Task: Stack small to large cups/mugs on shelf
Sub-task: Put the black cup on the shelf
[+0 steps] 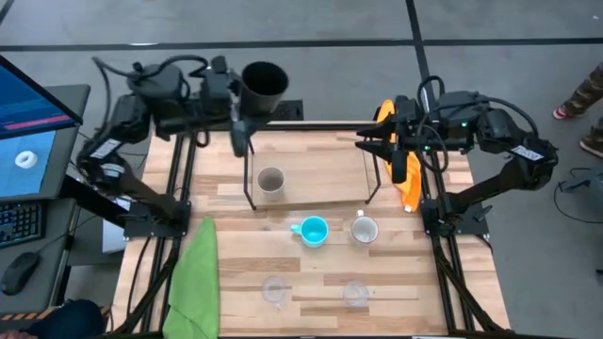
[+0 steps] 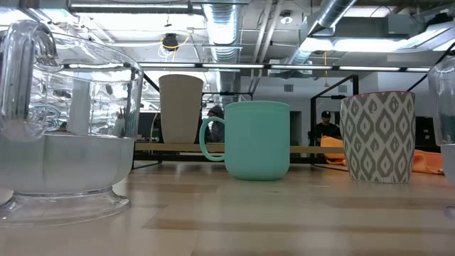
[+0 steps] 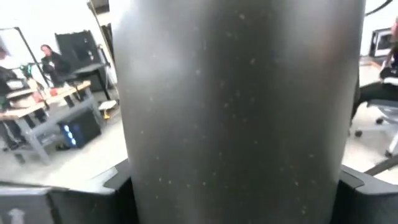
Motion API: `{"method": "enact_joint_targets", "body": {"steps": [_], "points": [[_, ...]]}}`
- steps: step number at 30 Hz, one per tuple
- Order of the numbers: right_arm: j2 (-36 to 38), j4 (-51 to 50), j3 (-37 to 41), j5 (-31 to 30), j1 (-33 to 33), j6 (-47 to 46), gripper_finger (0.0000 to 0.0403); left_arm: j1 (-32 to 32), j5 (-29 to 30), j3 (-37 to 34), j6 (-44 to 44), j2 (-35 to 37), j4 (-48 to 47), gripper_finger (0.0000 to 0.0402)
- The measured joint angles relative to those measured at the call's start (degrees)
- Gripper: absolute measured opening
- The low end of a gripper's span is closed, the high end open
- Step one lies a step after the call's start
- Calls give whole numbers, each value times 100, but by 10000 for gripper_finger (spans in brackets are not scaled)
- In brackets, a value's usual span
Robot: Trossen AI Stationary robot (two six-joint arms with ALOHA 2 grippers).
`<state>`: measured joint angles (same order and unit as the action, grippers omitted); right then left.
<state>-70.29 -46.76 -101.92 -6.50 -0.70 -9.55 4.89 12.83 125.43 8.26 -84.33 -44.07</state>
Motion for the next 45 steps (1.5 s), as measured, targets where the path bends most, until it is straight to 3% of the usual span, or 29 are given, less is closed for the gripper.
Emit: {"method": "enact_joint_targets", "body": {"steps": [5, 11, 15, 18, 24, 33, 45], "points": [[-98, -7, 0, 23, 156, 5, 161, 86, -62, -2020, -177, 867, 1019, 282], [-320, 53, -1, 28, 294, -5, 158, 335, -54, -4907, -110, 1636, 4118, 282], [-547, 144, -1, 45, 392, -58, 158, 603, -58, -6237, -240, 1633, 5806, 282], [-736, 284, -1, 45, 555, -127, 157, 753, -37, -6847, -350, 1452, 6687, 282], [-1256, 646, -1, 155, 1289, -446, 170, 910, -53, -7236, -72, 1117, 6871, 282], [-1938, 1299, 3, 1667, 2136, -954, 224, 1203, -209, -7250, 195, 1014, 6682, 282], [-2179, 1431, -10, 1710, 2294, -957, 218, 1405, -499, -7248, 571, 1021, 6297, 282]]}}
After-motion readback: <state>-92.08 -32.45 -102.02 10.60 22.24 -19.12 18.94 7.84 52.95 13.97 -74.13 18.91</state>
